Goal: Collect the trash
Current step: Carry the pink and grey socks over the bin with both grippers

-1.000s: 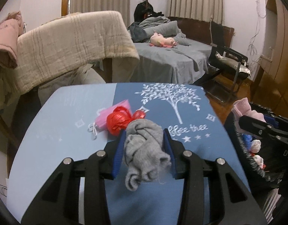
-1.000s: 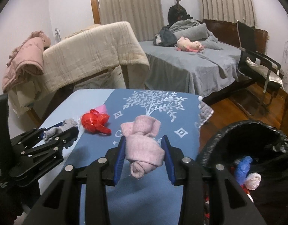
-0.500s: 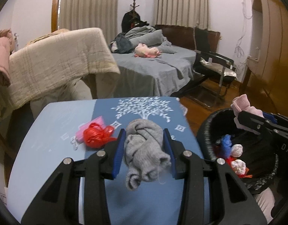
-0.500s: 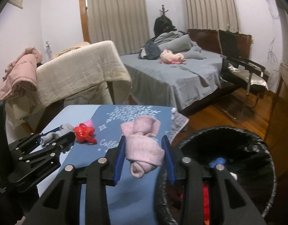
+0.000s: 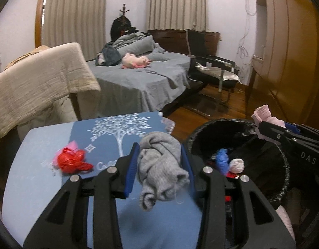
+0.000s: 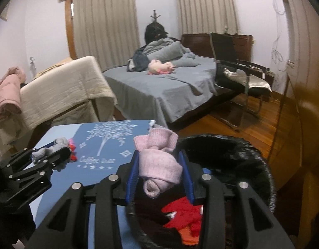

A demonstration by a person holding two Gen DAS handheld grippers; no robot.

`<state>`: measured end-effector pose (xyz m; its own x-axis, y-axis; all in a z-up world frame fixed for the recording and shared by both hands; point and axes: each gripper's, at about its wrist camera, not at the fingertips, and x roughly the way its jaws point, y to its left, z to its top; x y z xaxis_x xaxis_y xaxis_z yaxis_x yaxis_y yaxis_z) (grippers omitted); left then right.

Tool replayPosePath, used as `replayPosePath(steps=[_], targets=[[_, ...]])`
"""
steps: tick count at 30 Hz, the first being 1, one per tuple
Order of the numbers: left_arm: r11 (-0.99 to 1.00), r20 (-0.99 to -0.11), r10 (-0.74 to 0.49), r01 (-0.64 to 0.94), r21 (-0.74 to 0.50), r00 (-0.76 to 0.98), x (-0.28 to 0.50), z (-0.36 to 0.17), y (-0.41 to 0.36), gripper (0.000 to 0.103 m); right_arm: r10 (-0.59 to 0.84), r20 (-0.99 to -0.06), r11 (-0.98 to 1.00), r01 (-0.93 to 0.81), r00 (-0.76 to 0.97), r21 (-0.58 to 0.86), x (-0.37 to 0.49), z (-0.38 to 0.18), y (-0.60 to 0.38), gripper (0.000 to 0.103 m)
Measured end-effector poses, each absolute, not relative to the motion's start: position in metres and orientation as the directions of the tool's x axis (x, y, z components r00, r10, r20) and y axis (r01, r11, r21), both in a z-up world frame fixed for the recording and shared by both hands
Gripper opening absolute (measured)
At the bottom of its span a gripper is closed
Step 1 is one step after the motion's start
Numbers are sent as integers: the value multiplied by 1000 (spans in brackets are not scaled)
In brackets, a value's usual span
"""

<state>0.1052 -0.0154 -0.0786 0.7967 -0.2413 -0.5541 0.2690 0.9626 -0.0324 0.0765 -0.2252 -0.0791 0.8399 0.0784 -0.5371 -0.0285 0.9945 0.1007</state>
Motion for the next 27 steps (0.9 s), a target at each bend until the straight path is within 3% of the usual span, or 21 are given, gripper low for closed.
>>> replayPosePath(steps=[27], targets=[[859, -546, -439, 511, -24, 713, 136, -105, -147, 38, -96, -569, 986, 158, 817, 60, 77, -101, -330, 38]])
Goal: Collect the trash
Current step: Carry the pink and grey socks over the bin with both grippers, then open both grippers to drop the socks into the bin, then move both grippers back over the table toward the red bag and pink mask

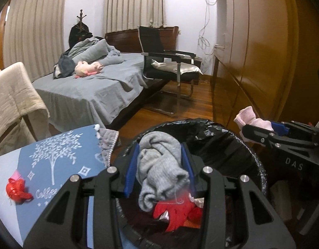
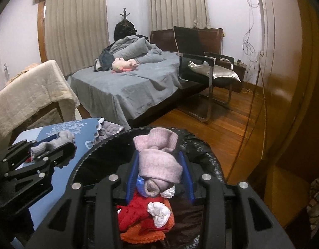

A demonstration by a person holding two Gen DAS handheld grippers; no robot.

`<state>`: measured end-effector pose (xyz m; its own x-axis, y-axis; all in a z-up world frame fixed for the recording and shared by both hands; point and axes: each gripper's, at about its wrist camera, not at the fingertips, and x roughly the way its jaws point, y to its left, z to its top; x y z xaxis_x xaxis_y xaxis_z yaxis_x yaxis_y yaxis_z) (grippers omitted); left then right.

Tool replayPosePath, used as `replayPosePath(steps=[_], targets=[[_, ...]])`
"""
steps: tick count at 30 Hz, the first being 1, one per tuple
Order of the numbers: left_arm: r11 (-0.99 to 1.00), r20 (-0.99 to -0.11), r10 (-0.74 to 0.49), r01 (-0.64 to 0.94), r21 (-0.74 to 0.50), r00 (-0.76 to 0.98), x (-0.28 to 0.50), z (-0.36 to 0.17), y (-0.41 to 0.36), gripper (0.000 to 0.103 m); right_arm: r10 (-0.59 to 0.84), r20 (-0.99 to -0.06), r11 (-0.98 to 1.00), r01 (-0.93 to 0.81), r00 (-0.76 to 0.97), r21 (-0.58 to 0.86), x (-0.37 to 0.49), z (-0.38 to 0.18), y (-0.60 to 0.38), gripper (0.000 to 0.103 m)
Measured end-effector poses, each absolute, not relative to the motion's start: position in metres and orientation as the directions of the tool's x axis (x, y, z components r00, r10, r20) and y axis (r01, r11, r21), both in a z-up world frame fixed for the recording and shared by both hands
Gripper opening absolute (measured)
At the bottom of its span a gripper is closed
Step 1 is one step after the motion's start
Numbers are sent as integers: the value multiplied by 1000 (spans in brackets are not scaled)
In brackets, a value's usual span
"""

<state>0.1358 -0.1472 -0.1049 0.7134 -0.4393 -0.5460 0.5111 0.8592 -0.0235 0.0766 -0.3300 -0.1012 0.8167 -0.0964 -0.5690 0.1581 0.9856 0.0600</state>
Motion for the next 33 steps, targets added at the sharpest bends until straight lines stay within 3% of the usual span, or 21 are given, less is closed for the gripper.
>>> replayPosePath(steps=[6, 9, 11, 14, 16, 18, 23, 33], targets=[[839, -552, -476, 541, -52, 685, 148, -111, -159, 42, -111, -572, 984, 173, 812, 54, 82, -105, -337, 39], [826, -547, -507, 557, -86, 666, 153, -113, -158, 59, -125, -576, 982, 184, 808, 45, 84, -108, -342, 44], [825, -537, -512, 557, -90, 671, 153, -112, -156, 68, -135, -573, 980, 196, 808, 46, 85, -108, -344, 55], [833, -533, -501, 548, -82, 682, 153, -111, -151, 73, -152, -556, 976, 212, 817, 45, 80, -106, -347, 67], [847, -529, -481, 525, -76, 699, 153, -110, -143, 79, -159, -541, 975, 218, 826, 47, 78, -104, -347, 88], [864, -525, -457, 498, -73, 717, 154, -108, -134, 86, -173, -522, 973, 226, 835, 39, 75, -101, -346, 97], [905, -522, -388, 422, -58, 759, 155, -101, -103, 91, -146, -513, 979, 200, 846, 50, 74, -94, -334, 97], [959, -518, -262, 280, -46, 814, 137, -90, -28, 93, -77, -528, 988, 136, 846, 73, 80, -94, -293, 97]])
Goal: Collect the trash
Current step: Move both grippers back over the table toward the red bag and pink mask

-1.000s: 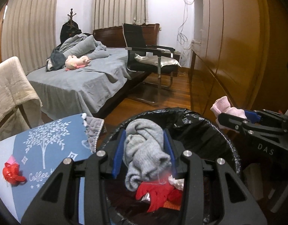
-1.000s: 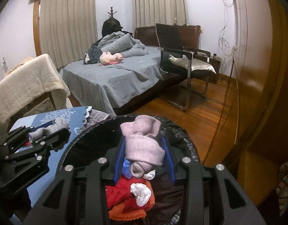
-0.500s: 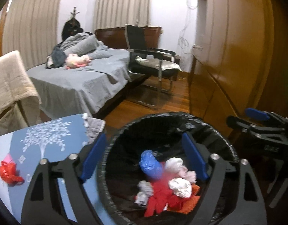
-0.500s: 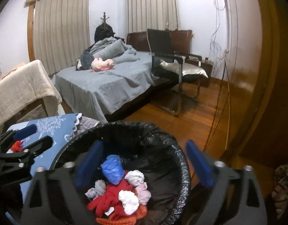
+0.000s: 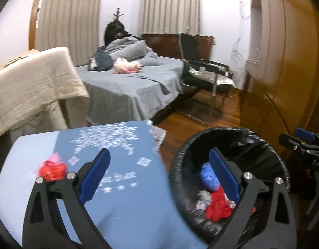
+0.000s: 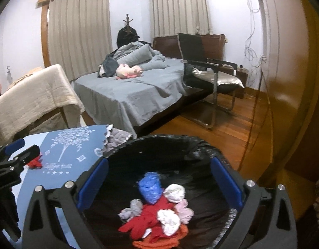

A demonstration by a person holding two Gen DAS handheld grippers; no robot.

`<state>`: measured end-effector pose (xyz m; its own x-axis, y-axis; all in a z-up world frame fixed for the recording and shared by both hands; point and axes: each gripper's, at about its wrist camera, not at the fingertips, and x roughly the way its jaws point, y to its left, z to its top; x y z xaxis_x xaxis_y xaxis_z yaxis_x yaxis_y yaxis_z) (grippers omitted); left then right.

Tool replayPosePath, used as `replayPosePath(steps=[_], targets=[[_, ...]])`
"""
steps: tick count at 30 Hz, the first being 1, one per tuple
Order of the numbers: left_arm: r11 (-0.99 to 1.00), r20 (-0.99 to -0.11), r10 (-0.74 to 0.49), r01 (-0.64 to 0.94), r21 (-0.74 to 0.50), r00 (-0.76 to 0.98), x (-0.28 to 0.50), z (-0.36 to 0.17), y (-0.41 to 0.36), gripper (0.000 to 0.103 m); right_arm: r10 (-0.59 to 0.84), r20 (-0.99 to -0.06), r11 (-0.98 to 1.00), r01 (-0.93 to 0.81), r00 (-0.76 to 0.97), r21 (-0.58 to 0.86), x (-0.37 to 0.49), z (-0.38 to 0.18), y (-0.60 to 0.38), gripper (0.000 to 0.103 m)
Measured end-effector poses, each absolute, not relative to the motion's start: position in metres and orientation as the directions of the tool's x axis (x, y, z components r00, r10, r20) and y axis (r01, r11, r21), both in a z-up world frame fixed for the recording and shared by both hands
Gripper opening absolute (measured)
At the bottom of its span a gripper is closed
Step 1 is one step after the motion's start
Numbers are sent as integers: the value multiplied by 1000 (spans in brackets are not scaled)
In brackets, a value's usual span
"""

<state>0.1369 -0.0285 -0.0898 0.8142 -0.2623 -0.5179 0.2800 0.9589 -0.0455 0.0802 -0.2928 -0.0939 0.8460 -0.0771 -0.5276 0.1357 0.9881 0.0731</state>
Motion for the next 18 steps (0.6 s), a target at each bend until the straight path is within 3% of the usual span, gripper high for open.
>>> replayPosePath(steps=[18], targets=[[999, -525, -23, 32, 9, 851, 112, -95, 115, 94, 89, -549, 996, -58, 831, 74, 121, -104, -173, 97]])
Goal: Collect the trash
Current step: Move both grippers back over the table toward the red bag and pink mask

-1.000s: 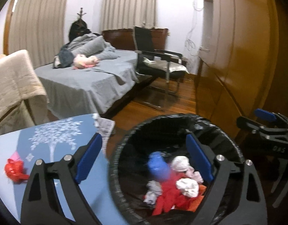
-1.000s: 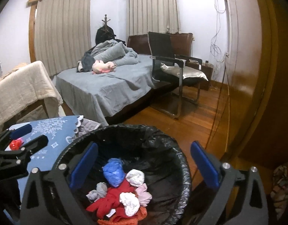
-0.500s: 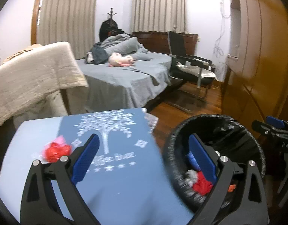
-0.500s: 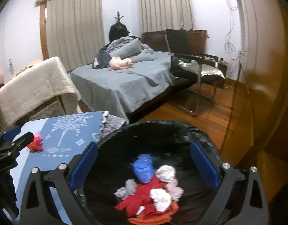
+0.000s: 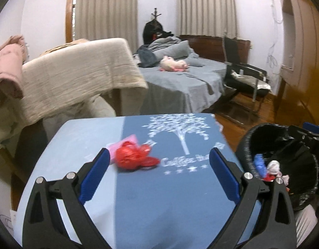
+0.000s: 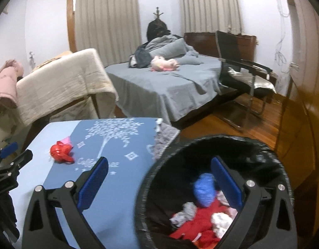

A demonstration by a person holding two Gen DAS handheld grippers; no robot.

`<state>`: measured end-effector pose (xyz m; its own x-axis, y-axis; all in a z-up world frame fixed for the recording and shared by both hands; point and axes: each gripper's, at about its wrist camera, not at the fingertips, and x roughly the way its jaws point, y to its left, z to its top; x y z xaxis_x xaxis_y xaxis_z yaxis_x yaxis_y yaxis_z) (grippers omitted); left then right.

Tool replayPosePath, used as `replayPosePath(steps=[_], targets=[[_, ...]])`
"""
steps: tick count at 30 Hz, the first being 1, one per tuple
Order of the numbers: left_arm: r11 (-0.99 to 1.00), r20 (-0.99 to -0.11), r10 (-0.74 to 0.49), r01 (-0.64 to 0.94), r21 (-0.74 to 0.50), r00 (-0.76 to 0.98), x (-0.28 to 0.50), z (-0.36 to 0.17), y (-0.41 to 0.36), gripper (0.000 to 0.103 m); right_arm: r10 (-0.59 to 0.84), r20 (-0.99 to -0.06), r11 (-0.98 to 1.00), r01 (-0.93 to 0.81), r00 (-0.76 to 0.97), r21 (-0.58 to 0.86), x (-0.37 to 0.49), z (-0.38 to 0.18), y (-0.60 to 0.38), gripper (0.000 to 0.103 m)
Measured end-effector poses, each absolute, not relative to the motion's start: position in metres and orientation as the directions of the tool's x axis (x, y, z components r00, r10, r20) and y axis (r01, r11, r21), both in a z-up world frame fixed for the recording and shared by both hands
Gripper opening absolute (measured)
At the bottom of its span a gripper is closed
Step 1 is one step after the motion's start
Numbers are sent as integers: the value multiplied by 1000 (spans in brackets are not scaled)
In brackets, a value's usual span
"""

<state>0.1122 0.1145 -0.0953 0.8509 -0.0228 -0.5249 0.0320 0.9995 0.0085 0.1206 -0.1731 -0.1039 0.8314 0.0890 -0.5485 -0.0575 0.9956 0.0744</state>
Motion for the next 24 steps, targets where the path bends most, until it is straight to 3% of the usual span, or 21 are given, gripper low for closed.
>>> replayPosePath(steps=[24], targets=[[977, -583, 166, -212, -11, 795, 148, -140, 265, 94, 293, -622, 947, -311, 726, 83, 208, -160, 20, 97]])
